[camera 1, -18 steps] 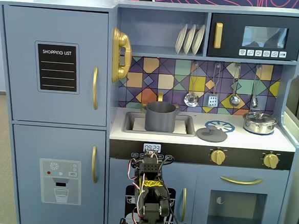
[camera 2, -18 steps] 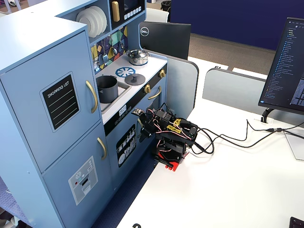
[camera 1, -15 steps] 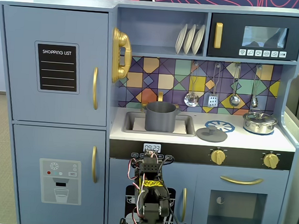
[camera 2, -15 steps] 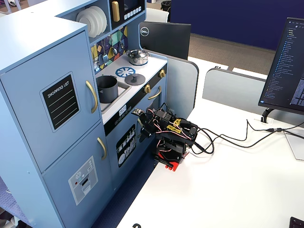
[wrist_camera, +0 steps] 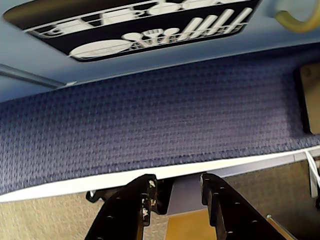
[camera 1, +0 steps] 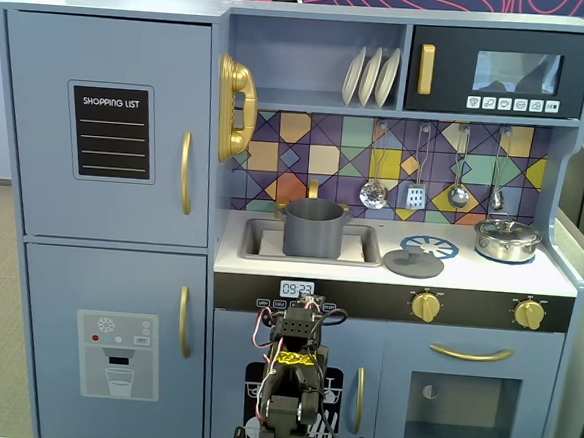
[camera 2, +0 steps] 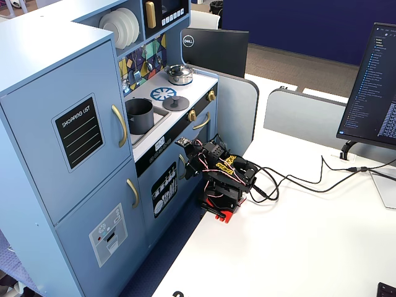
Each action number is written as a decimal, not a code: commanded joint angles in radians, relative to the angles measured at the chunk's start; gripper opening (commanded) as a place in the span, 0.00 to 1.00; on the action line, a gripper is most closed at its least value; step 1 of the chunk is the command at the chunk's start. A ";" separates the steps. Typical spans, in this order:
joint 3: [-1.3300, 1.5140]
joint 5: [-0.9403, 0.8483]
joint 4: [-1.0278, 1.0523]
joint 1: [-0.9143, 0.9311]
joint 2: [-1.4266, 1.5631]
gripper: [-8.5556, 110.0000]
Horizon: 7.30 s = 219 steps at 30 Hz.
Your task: Pick up the lid from the counter and put it on the gray recipient
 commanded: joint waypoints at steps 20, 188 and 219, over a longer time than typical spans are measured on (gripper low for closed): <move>-0.954 -0.072 -0.380 0.196 -0.422 0.07; -1.104 0.002 -1.161 -0.021 -1.042 0.39; -0.591 -0.012 -0.152 -0.017 -0.086 0.14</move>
